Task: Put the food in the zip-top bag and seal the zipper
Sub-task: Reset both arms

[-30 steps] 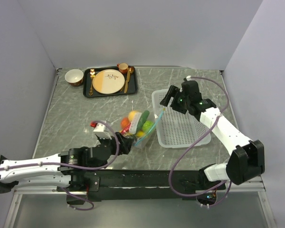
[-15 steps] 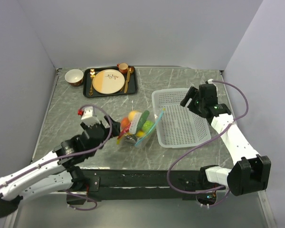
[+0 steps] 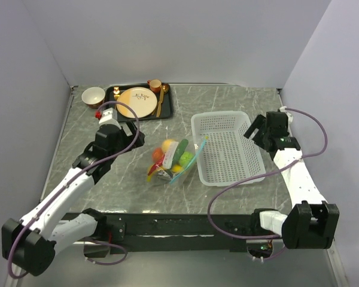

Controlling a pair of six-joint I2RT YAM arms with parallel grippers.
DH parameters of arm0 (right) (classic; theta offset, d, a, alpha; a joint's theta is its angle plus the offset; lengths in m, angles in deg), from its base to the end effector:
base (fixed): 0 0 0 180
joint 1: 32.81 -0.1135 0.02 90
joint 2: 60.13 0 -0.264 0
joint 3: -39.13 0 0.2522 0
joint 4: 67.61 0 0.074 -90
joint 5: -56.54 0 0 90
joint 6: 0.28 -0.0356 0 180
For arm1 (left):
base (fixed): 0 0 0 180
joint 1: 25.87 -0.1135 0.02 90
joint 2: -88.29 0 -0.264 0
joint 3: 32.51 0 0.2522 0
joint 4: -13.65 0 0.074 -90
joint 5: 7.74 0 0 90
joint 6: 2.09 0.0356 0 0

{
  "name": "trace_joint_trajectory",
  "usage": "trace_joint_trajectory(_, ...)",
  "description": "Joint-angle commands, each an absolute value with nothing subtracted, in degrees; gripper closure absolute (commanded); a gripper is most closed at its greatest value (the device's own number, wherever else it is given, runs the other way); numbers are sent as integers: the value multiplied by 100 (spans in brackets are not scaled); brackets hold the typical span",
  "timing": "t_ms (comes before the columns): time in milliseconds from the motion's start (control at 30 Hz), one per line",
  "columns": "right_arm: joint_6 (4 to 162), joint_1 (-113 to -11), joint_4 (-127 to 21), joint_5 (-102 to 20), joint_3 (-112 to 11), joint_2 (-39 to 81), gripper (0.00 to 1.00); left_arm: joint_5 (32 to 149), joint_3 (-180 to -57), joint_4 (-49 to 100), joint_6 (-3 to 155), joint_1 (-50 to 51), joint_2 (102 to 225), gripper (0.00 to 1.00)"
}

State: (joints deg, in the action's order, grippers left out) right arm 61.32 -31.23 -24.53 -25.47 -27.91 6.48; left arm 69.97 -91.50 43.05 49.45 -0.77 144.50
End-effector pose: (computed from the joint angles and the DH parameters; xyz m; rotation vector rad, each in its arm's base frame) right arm 0.2475 -0.0118 0.2837 0.6648 2.2097 0.0778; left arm 0.2046 -0.0875 0.2964 -0.3744 2.0234 -0.4797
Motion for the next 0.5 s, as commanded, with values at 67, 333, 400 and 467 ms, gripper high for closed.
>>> trace_joint_trajectory(67,6072,-3017,-3327,-1985,-2421,-132,2,7118,-9101,3805,5153,-82,14059,1)
trace_joint_trajectory(333,5993,-3017,-4356,-1668,-1042,-1810,0,6918,-8783,3787,5003,-82,13830,1)
trace_joint_trajectory(400,5993,-3017,-4620,-1641,-735,-1995,0,6777,-8950,3936,5055,-82,13883,1)
trace_joint_trajectory(467,6002,-3017,-4796,-1449,-541,-2066,0,6270,-9012,4034,5134,40,13848,0)
